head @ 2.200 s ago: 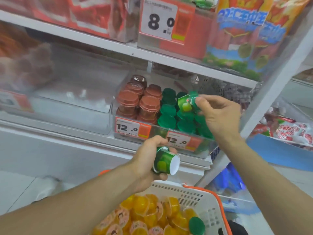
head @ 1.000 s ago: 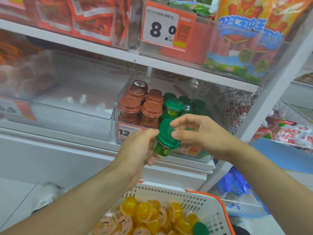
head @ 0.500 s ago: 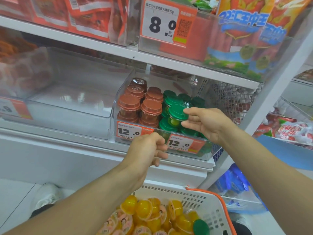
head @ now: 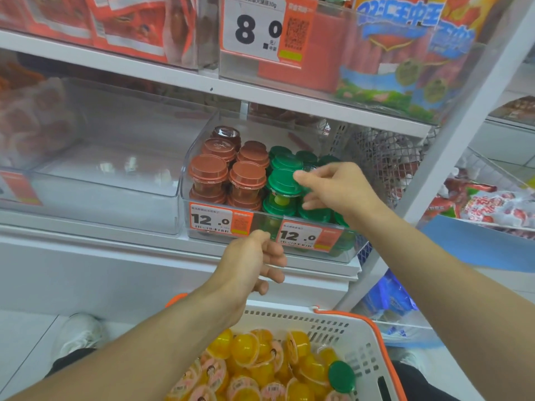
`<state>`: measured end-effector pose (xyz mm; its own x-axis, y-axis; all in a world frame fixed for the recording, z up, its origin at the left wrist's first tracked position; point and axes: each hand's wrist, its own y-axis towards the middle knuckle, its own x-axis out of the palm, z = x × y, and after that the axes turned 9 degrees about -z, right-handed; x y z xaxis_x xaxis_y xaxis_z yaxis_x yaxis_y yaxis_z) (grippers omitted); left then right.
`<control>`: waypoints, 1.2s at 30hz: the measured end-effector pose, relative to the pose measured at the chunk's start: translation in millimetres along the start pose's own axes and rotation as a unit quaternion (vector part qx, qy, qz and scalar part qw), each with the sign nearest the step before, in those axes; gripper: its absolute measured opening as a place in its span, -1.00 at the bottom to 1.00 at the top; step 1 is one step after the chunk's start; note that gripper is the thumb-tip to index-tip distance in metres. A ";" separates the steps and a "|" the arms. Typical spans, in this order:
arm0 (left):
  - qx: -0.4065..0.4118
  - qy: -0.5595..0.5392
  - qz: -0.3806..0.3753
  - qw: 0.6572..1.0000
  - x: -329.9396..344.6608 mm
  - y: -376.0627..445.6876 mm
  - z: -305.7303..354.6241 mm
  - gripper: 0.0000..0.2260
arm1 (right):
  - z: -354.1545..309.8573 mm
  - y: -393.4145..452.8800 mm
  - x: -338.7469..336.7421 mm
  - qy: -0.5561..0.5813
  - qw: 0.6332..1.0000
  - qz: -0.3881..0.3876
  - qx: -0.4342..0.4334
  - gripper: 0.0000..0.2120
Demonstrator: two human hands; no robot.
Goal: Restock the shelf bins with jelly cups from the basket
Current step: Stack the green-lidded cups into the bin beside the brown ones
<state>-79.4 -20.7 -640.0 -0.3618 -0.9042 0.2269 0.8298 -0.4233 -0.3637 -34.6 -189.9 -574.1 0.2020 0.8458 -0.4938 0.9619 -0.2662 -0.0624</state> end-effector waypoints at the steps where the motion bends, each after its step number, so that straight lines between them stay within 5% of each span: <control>1: -0.001 0.005 -0.004 1.000 0.3 -0.6 -2.2 -0.69 | 1.5 -4.7 -3.8 -0.073 0.994 0.057 -0.056 -0.76; 4: -0.010 0.044 -0.016 0.999 0.9 0.5 -14.0 -0.71 | 10.2 -40.7 -4.6 -0.068 0.960 0.150 -0.229 -0.93; 8: 0.016 0.228 -0.052 0.972 0.5 10.5 -49.1 -0.78 | 89.3 -93.5 20.4 -0.085 0.942 0.059 -0.320 -0.91; 11: 0.035 0.443 -0.144 0.884 -8.2 20.7 -87.5 -0.85 | 195.6 -118.5 31.8 -0.295 0.916 -0.166 -0.215 -0.94; 14: -0.069 0.510 -0.211 0.831 -17.9 31.9 -122.3 -0.82 | 298.2 -143.5 32.3 -0.434 0.815 -0.381 -0.043 -0.86; 19: -0.089 0.569 -0.194 0.794 6.8 56.8 -172.3 -0.80 | 361.8 -188.1 26.6 -0.490 0.708 -0.506 0.053 -0.47; 21: -0.083 0.539 -0.200 0.814 30.5 68.7 -195.6 -0.90 | 368.2 -197.3 28.1 -0.493 0.703 -0.510 0.044 -0.39; 24: -0.094 0.508 -0.197 0.833 69.1 80.6 -233.9 -0.81 | 382.7 -200.7 37.2 -0.548 0.692 -0.469 0.028 -0.35; 30: 0.014 0.529 -0.181 0.829 119.9 95.8 -276.1 -0.68 | 407.8 -189.7 52.2 -0.587 0.674 -0.447 0.024 -0.40; 33: 0.014 0.519 -0.190 0.834 128.1 107.6 -281.6 -0.58 | 404.8 -182.5 51.2 -0.535 0.720 -0.440 0.035 -0.48; 36: 0.011 0.526 -0.213 0.823 126.2 118.8 -288.2 -0.50 | 390.6 -167.6 33.2 -0.387 0.812 -0.427 0.089 -0.71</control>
<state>-149.0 -201.5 -915.0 -0.7796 -0.2277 -0.5834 0.5363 -0.7237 -0.4343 -261.0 -297.8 -918.8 -0.7677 0.2305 -0.5979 0.6346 0.1437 -0.7593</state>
